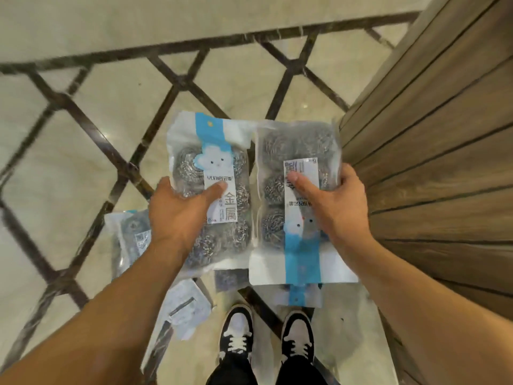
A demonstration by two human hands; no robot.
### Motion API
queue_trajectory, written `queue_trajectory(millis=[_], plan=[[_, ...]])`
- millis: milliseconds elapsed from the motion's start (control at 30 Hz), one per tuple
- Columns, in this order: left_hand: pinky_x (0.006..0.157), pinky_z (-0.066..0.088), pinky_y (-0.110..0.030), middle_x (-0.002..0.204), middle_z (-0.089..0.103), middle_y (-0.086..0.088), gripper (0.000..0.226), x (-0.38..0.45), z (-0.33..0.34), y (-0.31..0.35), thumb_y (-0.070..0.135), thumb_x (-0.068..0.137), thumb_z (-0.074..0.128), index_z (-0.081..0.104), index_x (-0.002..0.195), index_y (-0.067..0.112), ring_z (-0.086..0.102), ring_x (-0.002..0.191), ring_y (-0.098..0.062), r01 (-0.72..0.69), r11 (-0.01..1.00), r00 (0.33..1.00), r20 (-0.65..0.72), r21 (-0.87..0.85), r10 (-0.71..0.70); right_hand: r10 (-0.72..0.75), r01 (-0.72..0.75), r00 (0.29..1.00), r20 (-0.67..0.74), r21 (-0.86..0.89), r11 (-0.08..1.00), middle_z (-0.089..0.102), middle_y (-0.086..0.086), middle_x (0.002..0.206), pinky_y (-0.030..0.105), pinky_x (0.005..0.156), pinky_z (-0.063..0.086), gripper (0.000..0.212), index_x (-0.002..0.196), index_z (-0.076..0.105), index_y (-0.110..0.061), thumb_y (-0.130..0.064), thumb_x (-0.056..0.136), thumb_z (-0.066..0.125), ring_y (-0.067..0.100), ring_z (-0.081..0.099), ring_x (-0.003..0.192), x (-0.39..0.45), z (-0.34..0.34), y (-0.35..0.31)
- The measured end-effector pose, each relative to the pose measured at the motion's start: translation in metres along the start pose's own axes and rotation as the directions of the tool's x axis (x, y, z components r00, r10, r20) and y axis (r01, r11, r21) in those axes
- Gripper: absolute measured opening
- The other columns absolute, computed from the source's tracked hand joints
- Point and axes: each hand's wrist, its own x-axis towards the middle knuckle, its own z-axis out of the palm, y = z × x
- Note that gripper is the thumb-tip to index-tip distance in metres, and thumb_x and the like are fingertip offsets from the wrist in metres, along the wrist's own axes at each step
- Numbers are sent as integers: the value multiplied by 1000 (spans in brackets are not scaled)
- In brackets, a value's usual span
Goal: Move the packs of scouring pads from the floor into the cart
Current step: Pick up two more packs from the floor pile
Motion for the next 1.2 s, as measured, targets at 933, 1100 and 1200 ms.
queue_trajectory(millis=[933, 1100, 1200], plan=[[88, 60, -53, 103, 80, -2, 58, -225, -418, 506, 34, 63, 94, 71, 114, 21, 78, 92, -28, -431, 785, 897, -120, -446, 425, -623, 618, 782, -12, 151, 772, 69, -18, 93, 16, 67, 52, 40, 104, 60, -33, -47, 78, 86, -3, 67, 82, -251, -130, -658], [90, 60, -52, 99, 81, -2, 51, -269, -463, 531, 26, 68, 94, 72, 113, 18, 78, 91, -26, -495, 743, 869, -243, -451, 431, -700, 690, 714, 0, 164, 705, 70, -15, 97, 36, 80, 58, 48, 111, 62, -29, -50, 76, 87, 6, 68, 88, -284, -131, -705], [90, 60, -50, 97, 81, -2, 44, -297, -485, 529, 23, 72, 92, 73, 112, 17, 78, 88, -23, -526, 726, 850, -312, -443, 425, -737, 719, 674, 50, 187, 670, 71, -11, 100, 41, 82, 59, 55, 114, 63, -28, -57, 72, 86, 15, 70, 93, -300, -123, -721]])
